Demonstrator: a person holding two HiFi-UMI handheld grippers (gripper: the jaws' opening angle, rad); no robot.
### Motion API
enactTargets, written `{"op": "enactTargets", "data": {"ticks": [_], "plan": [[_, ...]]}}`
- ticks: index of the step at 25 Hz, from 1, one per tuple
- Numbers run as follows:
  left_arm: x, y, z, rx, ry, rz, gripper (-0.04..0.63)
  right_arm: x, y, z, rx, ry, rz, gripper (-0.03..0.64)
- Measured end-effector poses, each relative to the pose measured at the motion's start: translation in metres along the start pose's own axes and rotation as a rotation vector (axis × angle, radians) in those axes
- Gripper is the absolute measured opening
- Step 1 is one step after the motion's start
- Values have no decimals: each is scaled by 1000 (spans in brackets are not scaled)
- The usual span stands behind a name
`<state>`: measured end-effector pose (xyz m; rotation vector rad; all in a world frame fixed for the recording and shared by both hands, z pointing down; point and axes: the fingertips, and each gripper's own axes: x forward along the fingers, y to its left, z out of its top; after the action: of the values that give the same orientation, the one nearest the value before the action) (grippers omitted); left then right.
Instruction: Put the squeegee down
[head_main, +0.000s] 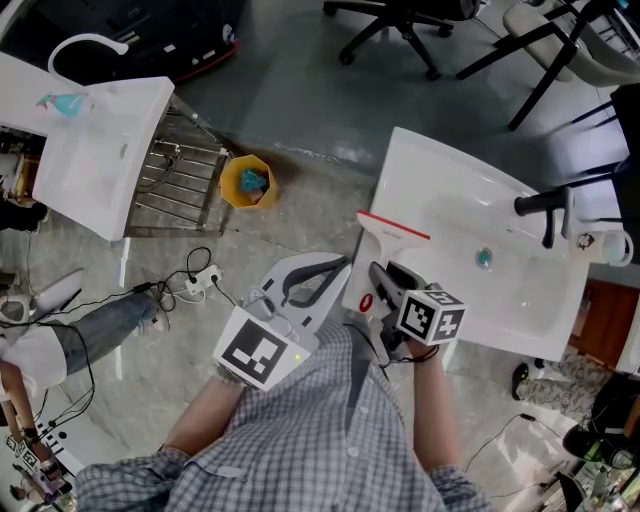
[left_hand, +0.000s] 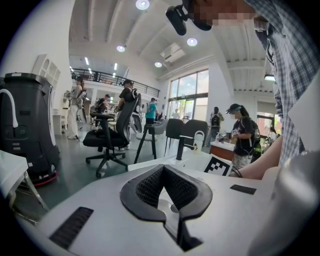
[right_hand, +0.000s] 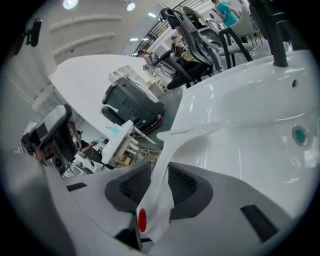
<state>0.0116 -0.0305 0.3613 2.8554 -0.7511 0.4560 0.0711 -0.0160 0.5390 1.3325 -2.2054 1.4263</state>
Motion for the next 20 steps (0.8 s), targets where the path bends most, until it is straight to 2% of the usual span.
{"op": "enactTargets", "data": {"ticks": [12,20], "plan": [[1,-2,-1,1,2,-5,5,1,-3,-3,-106,20,-71,131],[-1,-3,-1,2,3,-6,5,-3,-3,0,-133,1,-112,150]]}}
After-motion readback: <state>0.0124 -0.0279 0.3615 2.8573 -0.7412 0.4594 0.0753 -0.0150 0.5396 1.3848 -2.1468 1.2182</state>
